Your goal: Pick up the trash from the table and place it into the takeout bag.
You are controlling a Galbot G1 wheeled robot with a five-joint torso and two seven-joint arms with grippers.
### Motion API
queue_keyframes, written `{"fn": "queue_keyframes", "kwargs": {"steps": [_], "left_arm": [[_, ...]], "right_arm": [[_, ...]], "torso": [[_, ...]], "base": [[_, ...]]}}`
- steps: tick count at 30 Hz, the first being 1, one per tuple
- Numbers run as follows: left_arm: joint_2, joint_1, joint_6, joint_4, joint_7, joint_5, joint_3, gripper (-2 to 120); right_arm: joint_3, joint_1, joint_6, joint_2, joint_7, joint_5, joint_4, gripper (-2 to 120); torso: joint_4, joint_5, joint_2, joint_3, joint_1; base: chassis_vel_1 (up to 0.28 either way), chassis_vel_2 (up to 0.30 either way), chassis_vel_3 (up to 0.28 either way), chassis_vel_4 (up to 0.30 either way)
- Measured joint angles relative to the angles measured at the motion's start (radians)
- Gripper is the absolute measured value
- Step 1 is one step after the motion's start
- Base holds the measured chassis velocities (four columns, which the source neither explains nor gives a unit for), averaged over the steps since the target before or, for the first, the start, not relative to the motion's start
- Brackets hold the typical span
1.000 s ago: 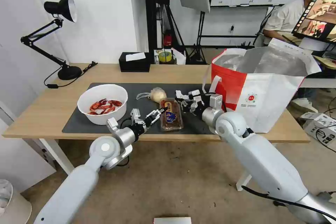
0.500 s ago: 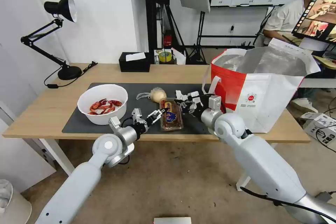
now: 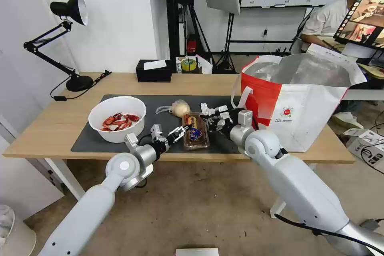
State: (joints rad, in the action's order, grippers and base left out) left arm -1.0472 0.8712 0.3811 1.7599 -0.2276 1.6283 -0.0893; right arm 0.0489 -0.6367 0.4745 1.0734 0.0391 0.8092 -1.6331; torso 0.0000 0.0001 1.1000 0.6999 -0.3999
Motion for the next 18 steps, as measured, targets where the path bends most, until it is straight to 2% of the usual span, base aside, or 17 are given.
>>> {"fn": "queue_keyframes", "kwargs": {"steps": [18], "left_arm": [[-0.021, -0.024, 0.015, -0.013, -0.003, 0.004, 0.027, 100]], "right_arm": [[-0.002, -0.008, 0.003, 0.010, 0.000, 0.002, 0.004, 0]], "torso": [[0.0000, -0.0001, 0.000, 0.000, 0.000]], "base": [[0.000, 0.000, 0.000, 0.000]]}}
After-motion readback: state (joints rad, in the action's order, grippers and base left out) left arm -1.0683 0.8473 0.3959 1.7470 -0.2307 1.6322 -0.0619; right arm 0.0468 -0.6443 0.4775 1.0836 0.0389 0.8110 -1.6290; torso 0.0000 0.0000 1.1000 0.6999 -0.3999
